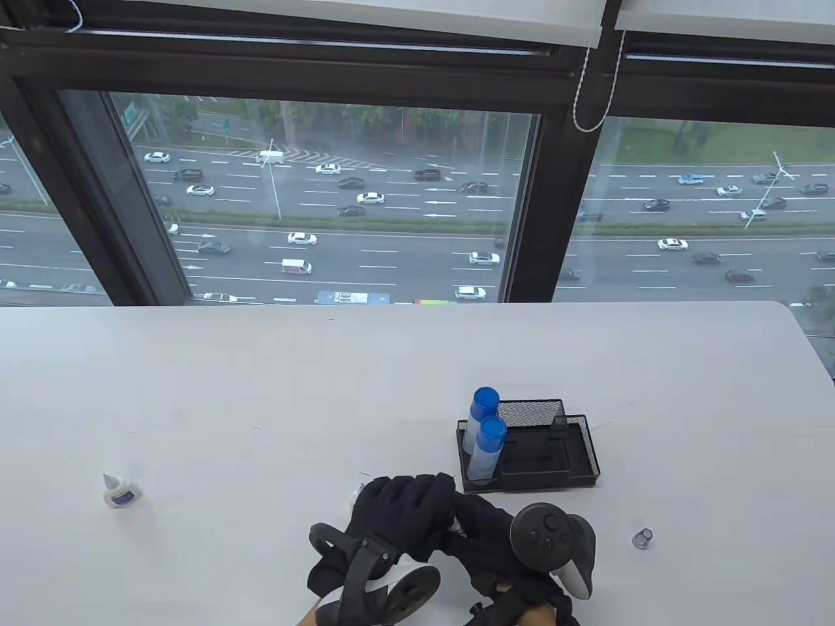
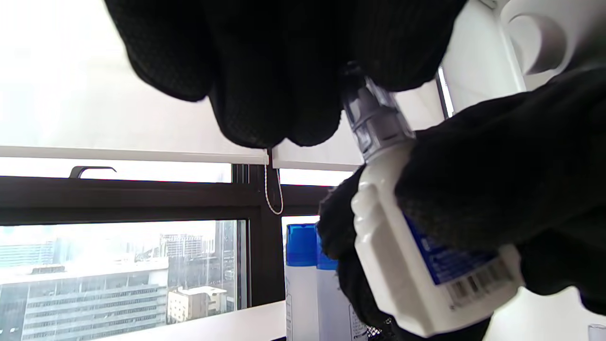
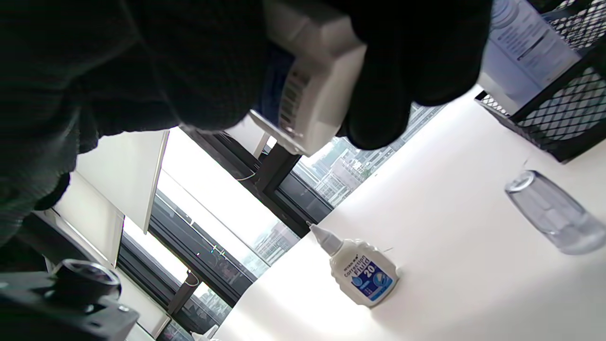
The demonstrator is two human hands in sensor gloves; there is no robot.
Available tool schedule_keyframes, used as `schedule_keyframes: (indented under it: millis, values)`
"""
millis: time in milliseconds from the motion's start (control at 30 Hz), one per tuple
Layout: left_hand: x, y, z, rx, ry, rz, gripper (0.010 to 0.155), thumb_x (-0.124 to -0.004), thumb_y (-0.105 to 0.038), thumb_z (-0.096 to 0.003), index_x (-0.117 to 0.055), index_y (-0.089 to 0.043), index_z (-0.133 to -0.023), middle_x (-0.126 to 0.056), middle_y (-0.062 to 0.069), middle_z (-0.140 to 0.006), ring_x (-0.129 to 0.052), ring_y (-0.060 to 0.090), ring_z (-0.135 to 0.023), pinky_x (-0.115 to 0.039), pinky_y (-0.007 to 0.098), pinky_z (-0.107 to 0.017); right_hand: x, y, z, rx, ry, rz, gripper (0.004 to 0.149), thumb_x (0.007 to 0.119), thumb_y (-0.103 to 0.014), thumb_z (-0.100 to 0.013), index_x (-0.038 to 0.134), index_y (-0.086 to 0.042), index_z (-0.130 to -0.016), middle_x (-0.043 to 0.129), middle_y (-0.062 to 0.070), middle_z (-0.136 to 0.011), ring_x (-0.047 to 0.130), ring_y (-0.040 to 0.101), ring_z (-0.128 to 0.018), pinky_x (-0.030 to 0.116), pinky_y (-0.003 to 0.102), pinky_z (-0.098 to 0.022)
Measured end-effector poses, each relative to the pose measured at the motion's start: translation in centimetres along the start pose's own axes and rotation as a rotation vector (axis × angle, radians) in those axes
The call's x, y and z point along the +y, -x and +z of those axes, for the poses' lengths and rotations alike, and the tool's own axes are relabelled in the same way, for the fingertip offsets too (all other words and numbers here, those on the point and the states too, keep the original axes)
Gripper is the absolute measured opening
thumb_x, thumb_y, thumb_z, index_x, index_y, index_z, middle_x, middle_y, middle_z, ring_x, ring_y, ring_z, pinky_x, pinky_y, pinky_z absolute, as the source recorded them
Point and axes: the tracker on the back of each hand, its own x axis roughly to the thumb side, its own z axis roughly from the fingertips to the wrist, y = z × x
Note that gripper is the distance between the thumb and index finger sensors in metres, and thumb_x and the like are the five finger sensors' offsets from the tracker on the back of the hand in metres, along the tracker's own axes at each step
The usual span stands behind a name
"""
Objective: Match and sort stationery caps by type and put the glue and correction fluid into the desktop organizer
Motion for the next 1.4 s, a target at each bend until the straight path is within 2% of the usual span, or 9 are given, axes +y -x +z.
schedule_keyframes:
  millis: [133, 333, 500, 600, 700, 867, 1033, 1233, 1400]
  values:
    - [0.4, 0.5, -0.1, 0.012, -0.013, 0.092, 0.048, -0.078, -0.048, -0.0551, -0.078, -0.029, -0.099, -0.097, -0.003, -0.092, -0.105, 0.020, -0.079, -0.083, 0.047, -0.061, 0.0, -0.1, 0.1, -0.012, 0.001, -0.085, 0.061, 0.092, -0.033, -0.041, 0.080, -0.006, -0.094, 0.090, 0.017, -0.084, 0.097, 0.032, -0.066, 0.078, 0.052, -0.059]
    - [0.2, 2.9, -0.7, 0.107, 0.101, 0.486, 0.057, -0.082, -0.048, -0.0525, -0.070, -0.028, -0.105, -0.095, -0.004, -0.095, -0.104, 0.020, -0.078, -0.082, 0.048, -0.062, -0.1, -0.8, 0.4, -0.063, 0.035, -0.053, 0.061, 0.085, -0.044, -0.045, 0.076, -0.012, -0.097, 0.088, 0.011, -0.088, 0.095, 0.028, -0.067, 0.077, 0.050, -0.058]
    - [0.4, 2.3, -0.8, 0.075, 0.100, 0.386, 0.051, -0.082, -0.048, -0.0518, -0.076, -0.030, -0.099, -0.098, -0.004, -0.089, -0.104, 0.018, -0.073, -0.083, 0.046, -0.060, 0.3, -0.7, 0.3, -0.042, -0.040, -0.001, 0.064, 0.077, -0.050, -0.047, 0.074, -0.013, -0.098, 0.086, 0.013, -0.089, 0.091, 0.032, -0.070, 0.073, 0.053, -0.060]
    - [0.8, 1.5, -0.7, 0.094, 0.059, 0.329, 0.051, -0.083, -0.049, -0.0510, -0.078, -0.030, -0.098, -0.098, -0.004, -0.088, -0.105, 0.017, -0.072, -0.083, 0.045, -0.060, 0.3, -1.3, 0.7, -0.072, -0.009, 0.063, 0.068, 0.072, -0.046, -0.050, 0.054, -0.017, -0.109, 0.078, 0.010, -0.097, 0.083, 0.033, -0.080, 0.065, 0.055, -0.067]
    - [1.4, 0.9, -0.6, 0.096, -0.014, 0.319, 0.051, -0.084, -0.051, -0.0503, -0.078, -0.032, -0.097, -0.098, -0.005, -0.087, -0.105, 0.017, -0.071, -0.083, 0.045, -0.059, -0.2, -1.8, 1.0, -0.107, 0.092, 0.115, 0.065, 0.074, -0.045, -0.049, 0.056, -0.020, -0.107, 0.079, 0.007, -0.095, 0.083, 0.033, -0.081, 0.063, 0.056, -0.069]
    - [2.1, 1.2, -0.5, 0.093, -0.032, 0.322, 0.055, -0.075, -0.058, -0.0533, -0.074, -0.030, -0.101, -0.095, -0.004, -0.092, -0.102, 0.020, -0.077, -0.081, 0.047, -0.062, -1.3, -1.3, 1.0, -0.086, 0.077, 0.053, 0.056, 0.075, -0.043, -0.050, 0.067, -0.023, -0.101, 0.080, 0.009, -0.097, 0.082, 0.036, -0.084, 0.062, 0.059, -0.069]
    - [1.3, 4.2, -0.3, 0.169, 0.032, 0.245, 0.057, -0.072, -0.059, -0.0545, -0.072, -0.030, -0.103, -0.092, -0.002, -0.097, -0.100, 0.022, -0.081, -0.079, 0.049, -0.064, -2.3, -0.5, 0.9, -0.015, 0.056, 0.020, 0.055, 0.072, -0.040, -0.052, 0.066, -0.021, -0.103, 0.063, 0.016, -0.104, 0.076, 0.039, -0.088, 0.059, 0.060, -0.070]
    - [-1.2, 8.8, 2.4, 0.338, 0.141, 0.097, 0.058, -0.072, -0.059, -0.0545, -0.070, -0.029, -0.105, -0.090, -0.001, -0.099, -0.099, 0.023, -0.083, -0.078, 0.050, -0.065, -3.6, 0.4, 1.0, 0.020, 0.131, 0.008, 0.058, 0.081, -0.036, -0.050, 0.063, -0.025, -0.104, 0.077, 0.011, -0.096, 0.085, 0.038, -0.082, 0.065, 0.060, -0.067]
    - [-4.3, 11.5, 5.6, 0.458, 0.235, 0.052, 0.059, -0.071, -0.059, -0.0546, -0.070, -0.029, -0.105, -0.091, -0.001, -0.098, -0.099, 0.023, -0.083, -0.078, 0.050, -0.065, -3.8, 0.7, 1.0, 0.045, 0.153, 0.025, 0.055, 0.081, -0.036, -0.049, 0.068, -0.021, -0.101, 0.080, 0.012, -0.097, 0.088, 0.038, -0.082, 0.066, 0.060, -0.066]
